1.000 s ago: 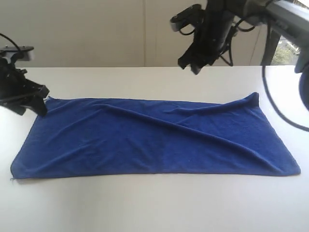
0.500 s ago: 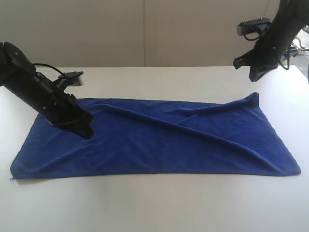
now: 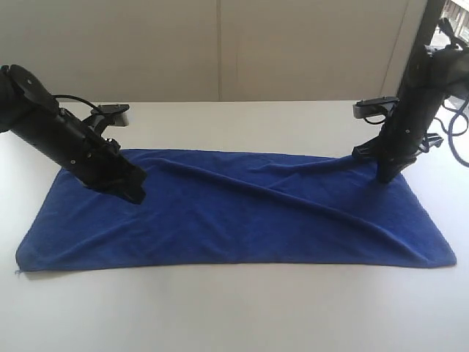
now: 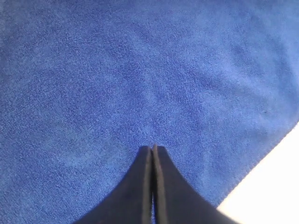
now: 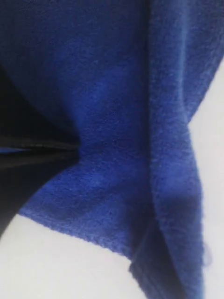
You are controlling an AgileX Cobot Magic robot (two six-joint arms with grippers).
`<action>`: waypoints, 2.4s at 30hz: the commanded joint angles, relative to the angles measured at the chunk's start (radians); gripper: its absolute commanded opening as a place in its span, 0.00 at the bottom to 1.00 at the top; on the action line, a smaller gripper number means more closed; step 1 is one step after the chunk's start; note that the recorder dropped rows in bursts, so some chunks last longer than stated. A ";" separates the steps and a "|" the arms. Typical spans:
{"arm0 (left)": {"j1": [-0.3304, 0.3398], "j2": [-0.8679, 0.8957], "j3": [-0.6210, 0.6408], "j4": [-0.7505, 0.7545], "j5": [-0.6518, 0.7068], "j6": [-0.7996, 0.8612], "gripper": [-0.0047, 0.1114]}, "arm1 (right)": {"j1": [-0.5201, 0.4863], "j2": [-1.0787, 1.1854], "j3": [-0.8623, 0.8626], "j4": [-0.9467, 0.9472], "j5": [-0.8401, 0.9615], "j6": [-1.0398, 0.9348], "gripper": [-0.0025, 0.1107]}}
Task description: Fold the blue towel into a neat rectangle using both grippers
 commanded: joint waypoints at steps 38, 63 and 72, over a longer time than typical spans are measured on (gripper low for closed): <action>-0.004 -0.006 0.007 -0.016 -0.025 0.040 0.04 | -0.016 -0.066 0.168 -0.174 -0.250 0.099 0.02; -0.004 -0.079 -0.109 0.140 0.026 -0.010 0.04 | -0.021 -0.160 0.016 -0.222 -0.341 0.173 0.02; -0.004 -0.097 -0.033 0.693 0.240 -0.373 0.04 | -0.021 -0.372 0.223 0.049 0.016 -0.006 0.02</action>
